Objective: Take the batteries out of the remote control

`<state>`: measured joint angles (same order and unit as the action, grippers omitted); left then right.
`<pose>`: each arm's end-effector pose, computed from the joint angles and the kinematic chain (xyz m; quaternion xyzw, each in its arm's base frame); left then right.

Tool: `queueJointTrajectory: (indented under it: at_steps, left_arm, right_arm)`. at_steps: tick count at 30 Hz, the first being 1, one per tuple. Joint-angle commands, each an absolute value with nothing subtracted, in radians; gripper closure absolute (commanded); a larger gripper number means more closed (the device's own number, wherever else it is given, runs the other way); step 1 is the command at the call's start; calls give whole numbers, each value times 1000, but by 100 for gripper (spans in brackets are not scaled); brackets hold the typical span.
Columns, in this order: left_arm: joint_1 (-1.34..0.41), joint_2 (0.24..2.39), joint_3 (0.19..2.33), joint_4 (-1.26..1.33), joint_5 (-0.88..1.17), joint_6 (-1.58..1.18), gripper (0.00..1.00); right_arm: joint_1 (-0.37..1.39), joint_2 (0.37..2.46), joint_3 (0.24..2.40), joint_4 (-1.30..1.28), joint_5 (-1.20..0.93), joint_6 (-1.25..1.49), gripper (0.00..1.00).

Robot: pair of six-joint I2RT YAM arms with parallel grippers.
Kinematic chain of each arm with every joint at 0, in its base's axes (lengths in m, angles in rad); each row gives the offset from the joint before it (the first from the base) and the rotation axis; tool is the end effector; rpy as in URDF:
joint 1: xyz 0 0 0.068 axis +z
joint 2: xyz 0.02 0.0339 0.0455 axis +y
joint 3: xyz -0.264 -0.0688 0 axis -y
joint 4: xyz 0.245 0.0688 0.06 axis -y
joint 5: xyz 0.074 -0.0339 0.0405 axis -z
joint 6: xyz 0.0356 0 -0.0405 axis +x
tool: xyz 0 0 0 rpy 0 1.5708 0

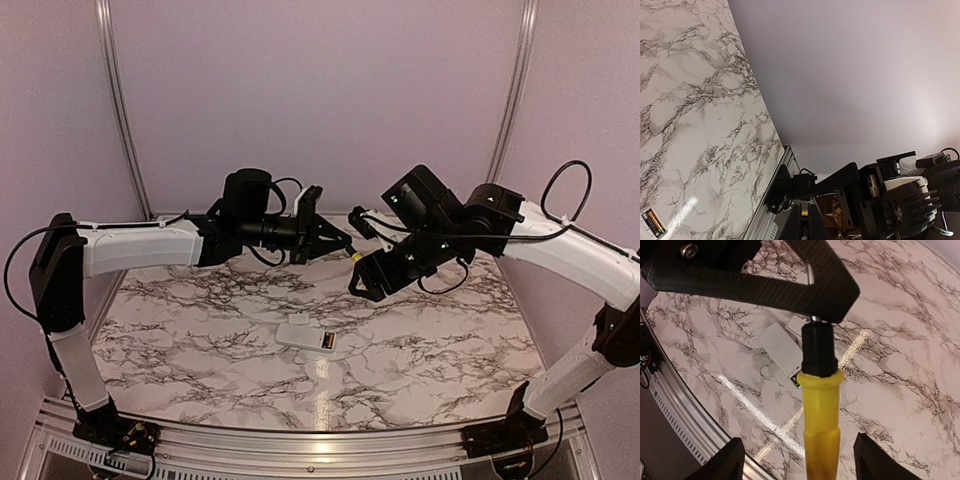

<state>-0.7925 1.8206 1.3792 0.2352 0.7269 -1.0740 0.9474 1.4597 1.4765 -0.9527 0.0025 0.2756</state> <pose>0.2857 -0.3234 0.2983 0.1202 0.7497 -0.6378 0.1291 0.1750 0.2433 0.3517 -0.3128 0.8971 0.1782 0.2563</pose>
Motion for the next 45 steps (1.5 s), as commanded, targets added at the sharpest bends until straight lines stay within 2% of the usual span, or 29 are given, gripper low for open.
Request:
queueJointTrajectory:
  at_steps: [1, 5, 15, 22, 29, 37, 45]
  left_arm:
    - [-787, 1778, 1401, 246, 663, -1052, 100]
    - [-769, 1749, 1378, 228, 619, -1043, 100]
    - [-767, 1592, 1243, 183, 337, -922, 100]
    - [-767, 1532, 1160, 227, 326, -985, 100]
    - [-765, 1482, 1025, 338, 301, -1091, 100]
    - [-738, 1430, 1074, 261, 273, -993, 100]
    - [-675, 1353, 1040, 248, 235, -1030, 100]
  right_arm:
    - [944, 1419, 1504, -937, 74, 352, 15]
    - [894, 1408, 1565, -961, 58, 360, 6]
    - [826, 1351, 1557, -875, -83, 350, 4]
    - [818, 1342, 1558, -818, -163, 446, 4]
    - [735, 1286, 1431, -577, -364, 660, 4]
    - [734, 1339, 1464, -541, -354, 733, 4]
    - [731, 1412, 1469, -479, -326, 807, 5]
